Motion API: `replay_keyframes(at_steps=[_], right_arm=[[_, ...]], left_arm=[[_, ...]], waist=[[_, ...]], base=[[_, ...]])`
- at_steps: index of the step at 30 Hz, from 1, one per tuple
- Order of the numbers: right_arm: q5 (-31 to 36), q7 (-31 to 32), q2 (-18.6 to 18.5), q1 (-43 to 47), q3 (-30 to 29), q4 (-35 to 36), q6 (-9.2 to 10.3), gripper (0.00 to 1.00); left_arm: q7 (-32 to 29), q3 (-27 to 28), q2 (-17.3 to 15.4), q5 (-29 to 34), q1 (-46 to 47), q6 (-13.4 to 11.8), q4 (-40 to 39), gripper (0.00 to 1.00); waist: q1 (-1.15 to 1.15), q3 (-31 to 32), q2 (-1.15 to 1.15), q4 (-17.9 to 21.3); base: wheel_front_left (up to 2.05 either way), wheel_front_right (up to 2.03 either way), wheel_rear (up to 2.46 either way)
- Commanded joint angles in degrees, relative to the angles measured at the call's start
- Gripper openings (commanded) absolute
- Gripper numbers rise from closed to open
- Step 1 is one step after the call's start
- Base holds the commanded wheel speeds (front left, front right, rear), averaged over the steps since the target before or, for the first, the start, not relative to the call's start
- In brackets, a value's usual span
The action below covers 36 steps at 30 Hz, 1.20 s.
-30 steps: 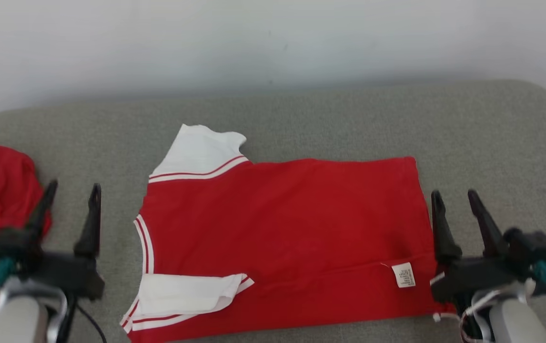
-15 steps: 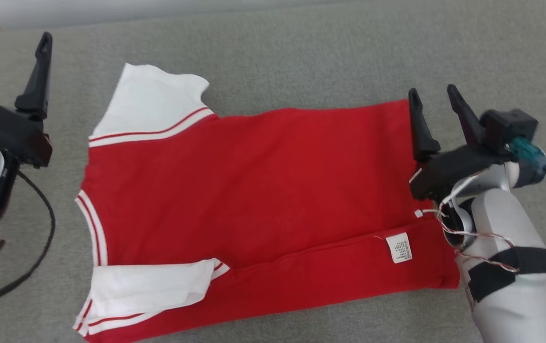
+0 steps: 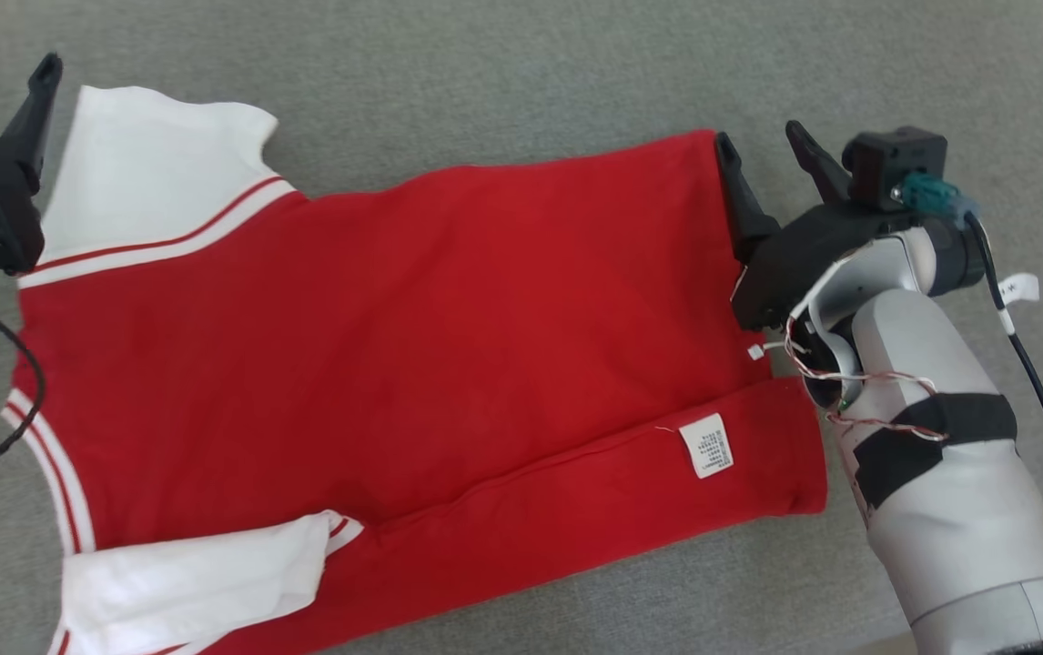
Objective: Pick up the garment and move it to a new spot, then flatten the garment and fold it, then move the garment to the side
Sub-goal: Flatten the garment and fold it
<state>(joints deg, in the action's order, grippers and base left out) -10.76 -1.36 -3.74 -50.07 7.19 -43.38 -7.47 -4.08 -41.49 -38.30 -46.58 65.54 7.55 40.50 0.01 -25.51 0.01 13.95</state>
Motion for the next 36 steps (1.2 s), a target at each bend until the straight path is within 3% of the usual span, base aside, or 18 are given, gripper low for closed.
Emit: replay_keyframes(at_steps=[1,13,22,23,24,25,26,36], right_arm=[[-0.6,0.6,0.5,-1.3,0.6,-1.3,-0.07,1.0],[-6.1,1.7,0.9,-6.9,6.2,-7.4,-0.07,1.0],[-10.5,1.0,0.9,-9.8,11.7,-11.0,-0.07,1.0],[-11.0,0.9,0.9,-10.0,12.1,-11.4,-0.07,0.77],[-11.3,0.5,0.9,-10.4,12.5,-11.6,-0.07,0.36],[-11.5,0.1,0.9,-10.8,12.9,-11.9,-0.07,0.0],[-11.8,-0.3,0.9,-11.0,13.1,-12.3,-0.07,0.0],[-7.9,-6.4,0.5,-13.3,11.3,-18.1,-0.07,0.0]], left_arm=[[-1.3,-1.7,-0.4,-1.7,1.0,-0.1,0.9,1.0],[-4.5,-9.4,-1.5,-6.8,5.3,-0.1,4.8,1.0],[-5.3,-12.9,-0.5,-11.8,7.5,-0.1,7.2,1.0],[-6.0,-13.2,-0.3,-12.8,7.4,-0.1,7.4,1.0],[-6.4,-13.7,-0.4,-12.9,7.5,-0.1,7.5,0.8],[-6.6,-14.2,-0.4,-13.3,7.6,-0.1,7.6,0.24],[-6.9,-14.4,-0.2,-14.4,7.4,-0.1,7.5,0.0],[0.6,-17.1,0.4,-16.8,9.1,-0.1,4.2,0.0]], waist=[[-0.01,-1.6,-0.01,1.6],[-0.01,-4.5,-0.01,2.1],[-0.01,-5.9,-0.01,2.7],[-0.01,-6.0,-0.01,2.7],[-0.01,-6.0,-0.01,2.8],[-0.01,-6.0,-0.01,2.8],[-0.01,-6.0,-0.01,2.8],[-0.01,-3.5,-0.01,0.3]], base=[[0.0,0.0,0.0],[0.0,0.0,0.0],[0.0,0.0,0.0],[0.0,0.0,0.0],[0.0,0.0,0.0],[0.0,0.0,0.0],[0.0,0.0,0.0],[0.0,0.0,0.0]])
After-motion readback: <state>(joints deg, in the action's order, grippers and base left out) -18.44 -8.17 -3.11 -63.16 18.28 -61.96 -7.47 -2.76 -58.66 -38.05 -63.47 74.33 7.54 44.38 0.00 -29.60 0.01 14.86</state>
